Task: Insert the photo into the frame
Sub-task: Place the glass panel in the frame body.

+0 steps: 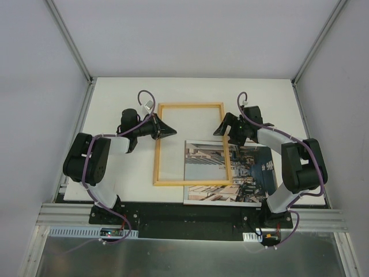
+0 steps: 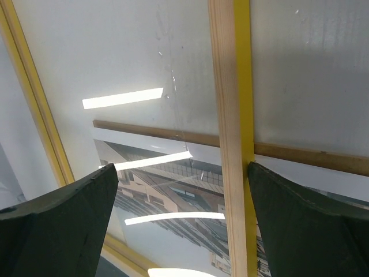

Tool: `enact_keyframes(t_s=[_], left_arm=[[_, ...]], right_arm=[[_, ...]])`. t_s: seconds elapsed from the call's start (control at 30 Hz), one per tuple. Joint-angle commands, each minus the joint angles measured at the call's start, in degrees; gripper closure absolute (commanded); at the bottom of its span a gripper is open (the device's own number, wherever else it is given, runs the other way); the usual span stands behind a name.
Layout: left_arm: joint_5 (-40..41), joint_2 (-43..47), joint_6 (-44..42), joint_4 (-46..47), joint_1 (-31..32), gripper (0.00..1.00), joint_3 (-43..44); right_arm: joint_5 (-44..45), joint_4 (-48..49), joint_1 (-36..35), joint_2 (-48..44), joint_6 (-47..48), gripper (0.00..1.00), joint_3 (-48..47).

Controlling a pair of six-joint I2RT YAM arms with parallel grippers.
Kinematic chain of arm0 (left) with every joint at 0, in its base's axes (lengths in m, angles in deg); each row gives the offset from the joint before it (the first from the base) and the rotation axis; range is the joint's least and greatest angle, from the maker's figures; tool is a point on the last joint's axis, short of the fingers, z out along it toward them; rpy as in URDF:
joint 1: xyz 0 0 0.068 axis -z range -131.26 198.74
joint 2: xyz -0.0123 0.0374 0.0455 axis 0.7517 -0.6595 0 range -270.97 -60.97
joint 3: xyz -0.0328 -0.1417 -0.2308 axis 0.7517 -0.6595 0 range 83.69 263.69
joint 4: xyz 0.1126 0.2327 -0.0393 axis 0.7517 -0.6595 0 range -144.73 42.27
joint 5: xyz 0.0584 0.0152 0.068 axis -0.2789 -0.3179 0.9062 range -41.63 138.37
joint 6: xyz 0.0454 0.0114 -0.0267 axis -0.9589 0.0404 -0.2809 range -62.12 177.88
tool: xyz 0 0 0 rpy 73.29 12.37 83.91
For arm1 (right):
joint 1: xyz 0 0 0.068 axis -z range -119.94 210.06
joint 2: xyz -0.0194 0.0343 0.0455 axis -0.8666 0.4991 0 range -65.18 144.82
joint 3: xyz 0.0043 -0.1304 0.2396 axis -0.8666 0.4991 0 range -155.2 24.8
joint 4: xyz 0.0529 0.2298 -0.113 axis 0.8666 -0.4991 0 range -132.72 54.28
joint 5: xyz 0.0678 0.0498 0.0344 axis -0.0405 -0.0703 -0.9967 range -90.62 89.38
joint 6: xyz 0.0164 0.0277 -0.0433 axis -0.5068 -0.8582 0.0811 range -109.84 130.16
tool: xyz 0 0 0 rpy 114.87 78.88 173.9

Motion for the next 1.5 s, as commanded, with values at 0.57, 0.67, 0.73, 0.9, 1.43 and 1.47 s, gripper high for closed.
enact_keyframes(t_s=[0.57, 0.67, 0.73, 0.9, 1.43, 1.47], left_arm=[[-1.72, -1.73, 4.19, 10.65, -1.66, 1.00, -1.38], [-1.46, -1.47, 4.63, 11.09, -2.09, 1.00, -1.73], [-1.72, -1.38, 5.24, 11.96, -2.36, 1.00, -1.82], [-1.63, -1.38, 5.95, 12.76, -2.53, 1.00, -1.91], [-1.01, -1.90, 8.49, 16.00, -3.41, 1.00, -2.79], [-1.19, -2.17, 9.02, 16.80, -3.41, 1.00, -2.70]], right_arm=[[-3.68, 2.48, -0.35, -1.45, -1.28, 0.04, -0.55], [-3.51, 2.30, -0.35, -1.45, -1.28, 0.04, -0.64], [-3.42, 2.13, -0.35, -1.53, -1.19, 0.04, -0.64], [-3.33, 2.13, -0.26, -1.45, -1.10, 0.04, -0.64], [-3.07, 1.86, -0.26, -1.45, -0.84, 0.04, -0.73], [-3.07, 1.86, -0.26, -1.45, -0.93, 0.04, -0.81]])
